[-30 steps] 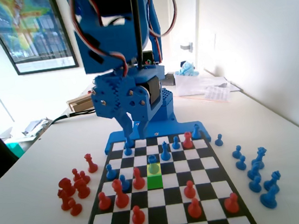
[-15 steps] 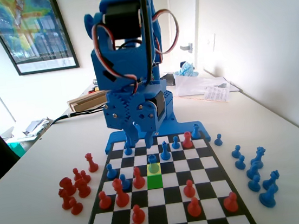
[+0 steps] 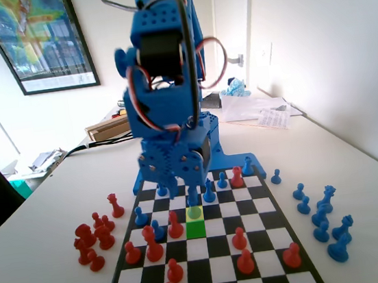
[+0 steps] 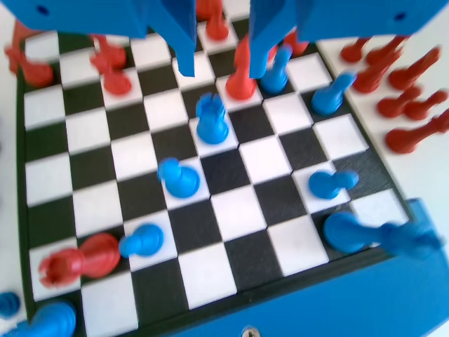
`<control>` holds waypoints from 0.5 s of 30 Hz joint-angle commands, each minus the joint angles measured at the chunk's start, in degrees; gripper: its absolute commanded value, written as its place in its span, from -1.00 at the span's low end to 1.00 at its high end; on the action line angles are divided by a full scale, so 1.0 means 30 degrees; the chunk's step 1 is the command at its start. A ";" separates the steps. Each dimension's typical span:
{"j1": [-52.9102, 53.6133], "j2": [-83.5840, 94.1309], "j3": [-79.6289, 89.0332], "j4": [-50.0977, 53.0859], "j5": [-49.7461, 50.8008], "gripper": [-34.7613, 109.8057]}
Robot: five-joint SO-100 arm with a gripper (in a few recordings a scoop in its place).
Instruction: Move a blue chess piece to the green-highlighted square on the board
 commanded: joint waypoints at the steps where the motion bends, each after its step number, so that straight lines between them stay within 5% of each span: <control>1: -0.0059 0.0498 0.0352 -0.0439 -0.0410 -0.33; 15: -0.0527 0.0234 0.1260 -0.1465 -0.0732 -0.32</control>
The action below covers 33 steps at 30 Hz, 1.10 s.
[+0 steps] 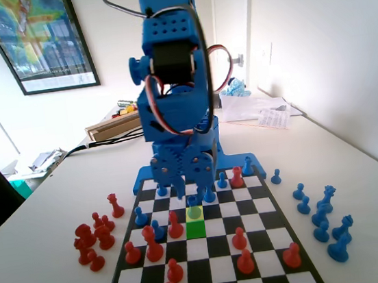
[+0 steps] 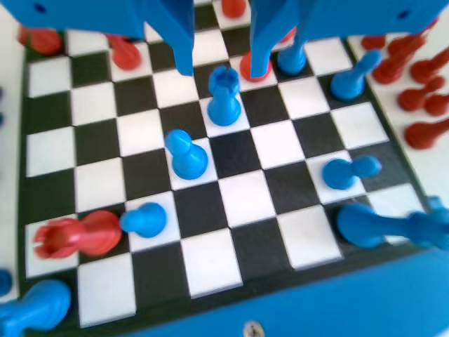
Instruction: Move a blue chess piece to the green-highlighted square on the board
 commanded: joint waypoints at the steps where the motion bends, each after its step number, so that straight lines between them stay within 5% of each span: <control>1: 0.0322 0.0293 0.0000 -0.0088 -0.0410 -0.32; 33: 0.0557 -0.0820 -0.0205 -0.0967 -0.0908 -0.33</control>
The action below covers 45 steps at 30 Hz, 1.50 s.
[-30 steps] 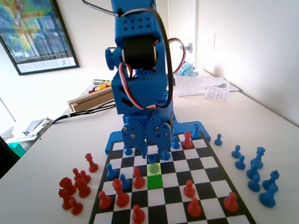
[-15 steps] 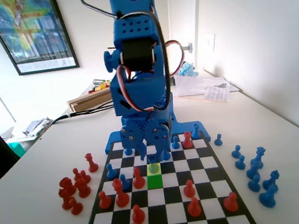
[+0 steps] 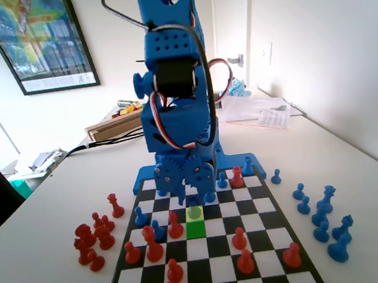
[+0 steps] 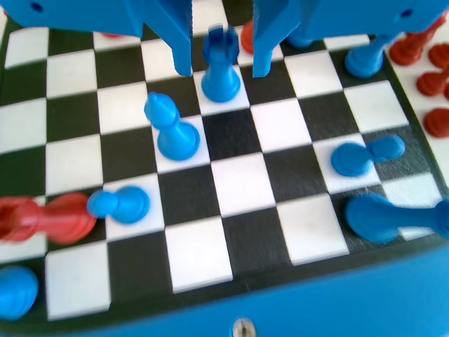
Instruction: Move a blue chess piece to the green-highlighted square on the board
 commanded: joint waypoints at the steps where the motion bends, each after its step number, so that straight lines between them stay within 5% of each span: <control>1: 0.0264 0.0381 -0.0732 0.0176 -0.0264 -0.33; 17: 0.0176 0.0322 -0.1113 0.0293 -0.0293 -0.51; 45: 0.0293 -0.1025 -0.5449 0.2725 0.0586 -0.51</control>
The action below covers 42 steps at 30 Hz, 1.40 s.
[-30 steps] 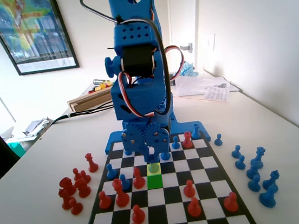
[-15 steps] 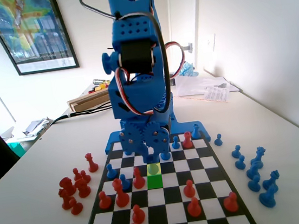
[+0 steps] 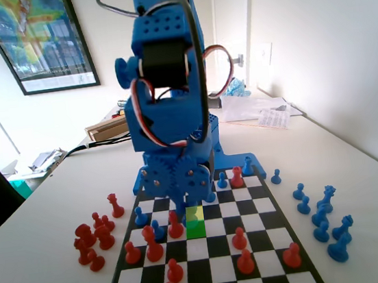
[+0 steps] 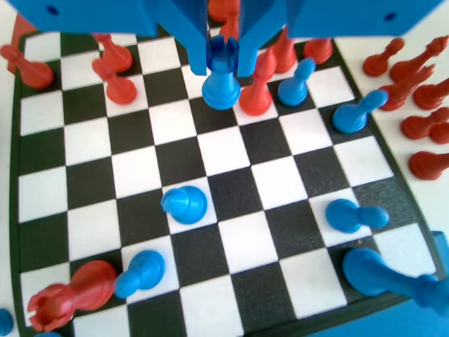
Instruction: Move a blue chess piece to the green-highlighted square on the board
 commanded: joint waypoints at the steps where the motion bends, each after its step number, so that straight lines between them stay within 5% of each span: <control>1: 0.0088 0.0176 -0.0938 -0.0088 0.0000 -0.51; 42: -0.0117 -0.0088 -0.0703 -0.0938 0.0029 -0.34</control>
